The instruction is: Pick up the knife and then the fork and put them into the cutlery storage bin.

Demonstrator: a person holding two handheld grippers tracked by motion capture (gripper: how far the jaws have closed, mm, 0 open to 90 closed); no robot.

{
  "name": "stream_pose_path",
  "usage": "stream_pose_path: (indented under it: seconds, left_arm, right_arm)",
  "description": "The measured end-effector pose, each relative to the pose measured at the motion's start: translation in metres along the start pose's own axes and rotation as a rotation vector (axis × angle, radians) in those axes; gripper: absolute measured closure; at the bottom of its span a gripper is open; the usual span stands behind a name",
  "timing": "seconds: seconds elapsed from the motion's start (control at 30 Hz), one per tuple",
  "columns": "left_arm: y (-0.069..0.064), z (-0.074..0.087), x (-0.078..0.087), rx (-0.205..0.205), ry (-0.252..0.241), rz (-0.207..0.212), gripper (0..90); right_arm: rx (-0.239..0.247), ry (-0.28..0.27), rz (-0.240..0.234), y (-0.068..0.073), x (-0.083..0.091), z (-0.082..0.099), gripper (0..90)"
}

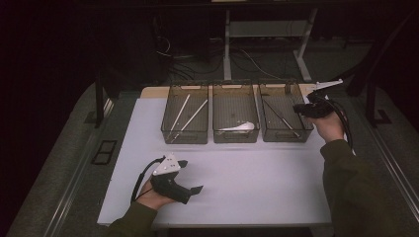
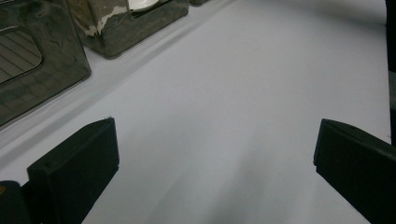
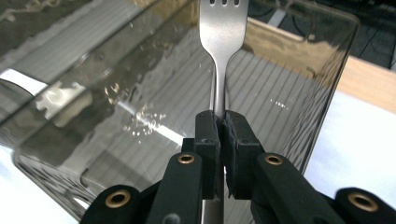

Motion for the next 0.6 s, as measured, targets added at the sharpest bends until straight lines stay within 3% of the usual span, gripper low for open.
stream_pose_path:
  seconds: [0.27,0.6]
  left_arm:
    - [0.000,0.000,0.000,0.000,0.003,0.000,0.0]
    - [0.000,0.001,-0.001,0.001,0.004,0.001,0.0]
  right_arm:
    - [-0.014,0.043,0.006,-0.004,-0.011,0.013,84.2]
    - [-0.005,0.068,0.009,-0.002,-0.020,0.013,84.2]
Point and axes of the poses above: each handheld gripper's, and its own axes: x roughly backward along the jaws, z roughly out of its underside, y roughly to its left, the point moved 9 cm from there along -x, roughly forward along the jaws, and after that the axes turned 12 degrees about x, right-handed, at the moved point
